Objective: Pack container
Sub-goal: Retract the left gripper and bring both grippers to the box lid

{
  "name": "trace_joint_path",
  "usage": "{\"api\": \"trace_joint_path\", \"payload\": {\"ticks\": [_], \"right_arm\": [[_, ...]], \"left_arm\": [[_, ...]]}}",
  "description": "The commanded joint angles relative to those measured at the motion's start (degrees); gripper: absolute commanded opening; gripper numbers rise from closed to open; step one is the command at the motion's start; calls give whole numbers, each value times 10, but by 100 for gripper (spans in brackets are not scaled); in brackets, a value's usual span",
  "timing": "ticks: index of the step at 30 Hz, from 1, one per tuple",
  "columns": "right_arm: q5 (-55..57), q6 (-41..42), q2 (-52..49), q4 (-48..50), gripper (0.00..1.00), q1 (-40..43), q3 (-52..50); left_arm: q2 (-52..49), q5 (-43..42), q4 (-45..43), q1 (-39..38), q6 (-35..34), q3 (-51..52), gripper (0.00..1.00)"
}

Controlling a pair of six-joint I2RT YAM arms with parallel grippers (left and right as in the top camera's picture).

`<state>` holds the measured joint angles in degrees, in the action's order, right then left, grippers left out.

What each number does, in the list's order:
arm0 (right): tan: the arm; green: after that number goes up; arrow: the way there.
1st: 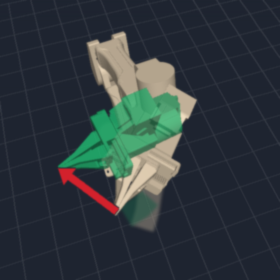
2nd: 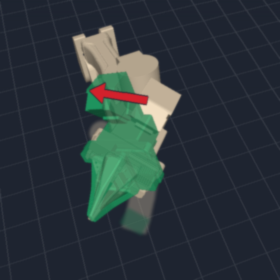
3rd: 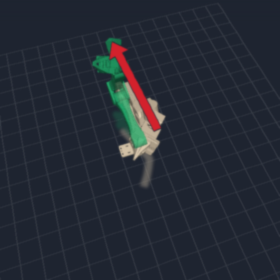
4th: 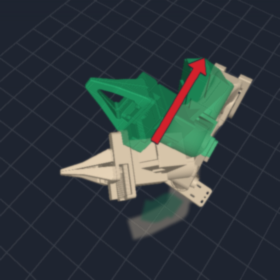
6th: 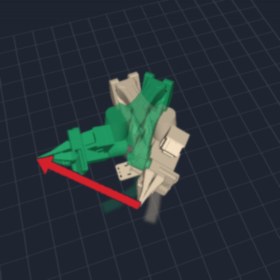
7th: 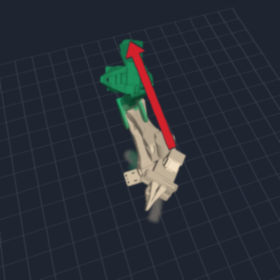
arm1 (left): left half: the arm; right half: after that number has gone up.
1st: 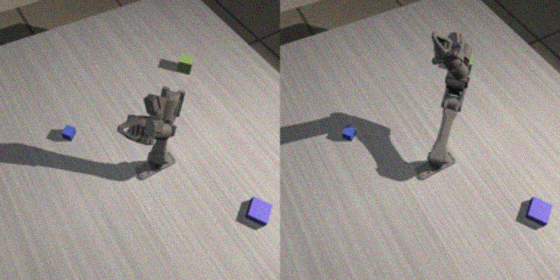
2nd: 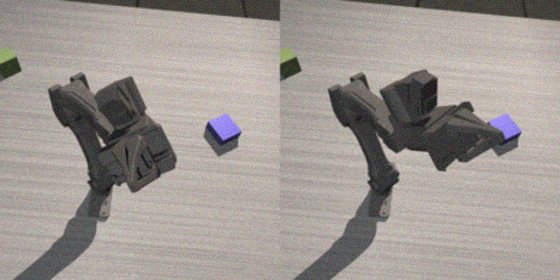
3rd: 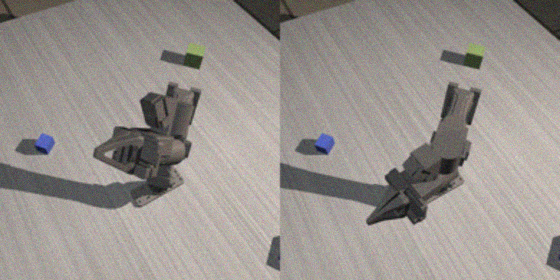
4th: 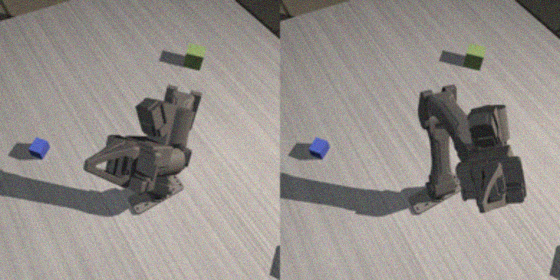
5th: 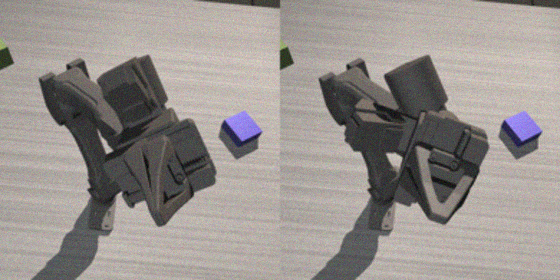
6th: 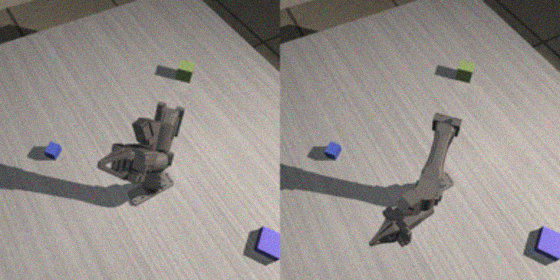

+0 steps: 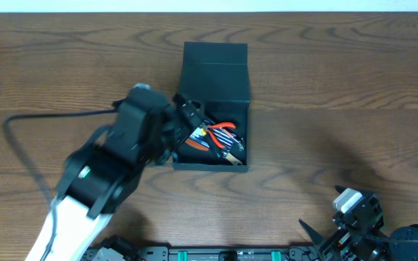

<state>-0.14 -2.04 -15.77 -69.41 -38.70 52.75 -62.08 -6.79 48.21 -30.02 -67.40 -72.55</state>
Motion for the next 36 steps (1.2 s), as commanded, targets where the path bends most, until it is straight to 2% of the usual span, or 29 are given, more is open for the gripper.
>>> {"api": "trace_joint_path", "payload": {"ticks": [1, 17, 24, 28, 32, 36], "right_arm": [[6, 7, 1, 0, 99, 2, 0], [8, 7, 1, 1, 99, 2, 0], [15, 18, -18, 98, 99, 2, 3], [53, 89, -112, 124, 99, 2, 31], [88, 88, -241, 118, 99, 10, 103], [96, 36, -376, 118, 99, 37, 201]], "left_arm": [[32, 13, 14, 1, 20, 0, 99], [47, 13, 70, 1, 20, 0, 99], [47, 15, 56, 1, 23, 0, 99], [46, 14, 22, 5, 23, 0, 99], [41, 10, 2, 46, 23, -1, 99], [22, -25, -1, 137, 44, -1, 100]]}}
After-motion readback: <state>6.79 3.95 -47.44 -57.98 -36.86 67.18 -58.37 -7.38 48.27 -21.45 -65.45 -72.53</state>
